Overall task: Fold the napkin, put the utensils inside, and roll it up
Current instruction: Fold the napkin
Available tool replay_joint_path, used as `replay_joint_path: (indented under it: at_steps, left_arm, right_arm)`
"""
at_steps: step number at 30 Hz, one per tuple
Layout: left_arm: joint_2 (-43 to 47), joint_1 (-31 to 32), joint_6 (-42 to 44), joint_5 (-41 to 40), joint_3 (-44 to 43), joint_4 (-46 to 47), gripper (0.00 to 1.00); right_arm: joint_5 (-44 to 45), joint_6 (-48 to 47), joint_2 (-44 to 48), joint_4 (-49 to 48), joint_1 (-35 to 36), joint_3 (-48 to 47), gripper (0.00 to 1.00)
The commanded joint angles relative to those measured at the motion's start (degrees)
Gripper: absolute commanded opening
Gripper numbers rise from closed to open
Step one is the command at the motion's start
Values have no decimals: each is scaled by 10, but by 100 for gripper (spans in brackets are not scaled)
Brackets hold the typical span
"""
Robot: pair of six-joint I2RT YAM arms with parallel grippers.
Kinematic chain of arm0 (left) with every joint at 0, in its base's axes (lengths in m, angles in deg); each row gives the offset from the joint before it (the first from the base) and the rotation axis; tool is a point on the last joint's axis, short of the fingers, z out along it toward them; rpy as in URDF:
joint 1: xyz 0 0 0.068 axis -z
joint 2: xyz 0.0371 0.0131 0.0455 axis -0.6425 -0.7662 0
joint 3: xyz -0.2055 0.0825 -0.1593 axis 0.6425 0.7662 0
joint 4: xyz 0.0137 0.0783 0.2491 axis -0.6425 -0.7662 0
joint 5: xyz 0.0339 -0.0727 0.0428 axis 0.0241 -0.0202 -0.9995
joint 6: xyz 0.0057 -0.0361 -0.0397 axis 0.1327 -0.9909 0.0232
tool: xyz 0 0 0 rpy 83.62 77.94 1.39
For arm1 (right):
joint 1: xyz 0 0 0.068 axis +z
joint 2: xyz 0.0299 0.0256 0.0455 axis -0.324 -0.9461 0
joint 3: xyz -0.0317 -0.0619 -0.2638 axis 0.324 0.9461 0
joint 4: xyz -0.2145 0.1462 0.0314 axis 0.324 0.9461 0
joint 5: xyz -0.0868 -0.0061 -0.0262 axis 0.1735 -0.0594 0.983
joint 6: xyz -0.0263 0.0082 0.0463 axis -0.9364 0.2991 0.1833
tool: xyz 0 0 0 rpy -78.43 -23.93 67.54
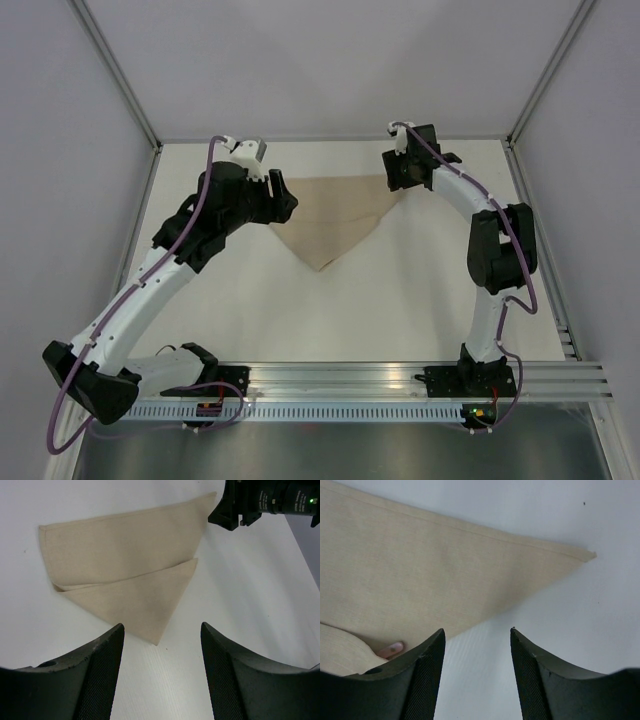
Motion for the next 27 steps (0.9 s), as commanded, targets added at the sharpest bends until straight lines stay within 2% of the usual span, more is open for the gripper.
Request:
replay_joint_path:
  at_steps: [1, 6, 11, 17, 27]
  left_arm:
    - [-1, 0, 12, 16, 13, 33, 68]
    - [1, 1, 10, 21, 24, 39, 68]
    - [9, 1, 12, 19, 30, 39, 68]
    - [8, 1, 12, 19, 34, 40, 68]
    - [7, 1, -6, 39, 75, 66, 68]
  right_arm:
    - [-52, 50, -19, 69, -20, -49, 61]
    - [-110, 96, -87, 109, -77, -116, 63]
    - [-168, 150, -155, 106, -127, -156, 63]
    - [-227, 199, -201, 57, -169, -164, 66]
    - [-293, 290, -253, -24, -179, -177, 67]
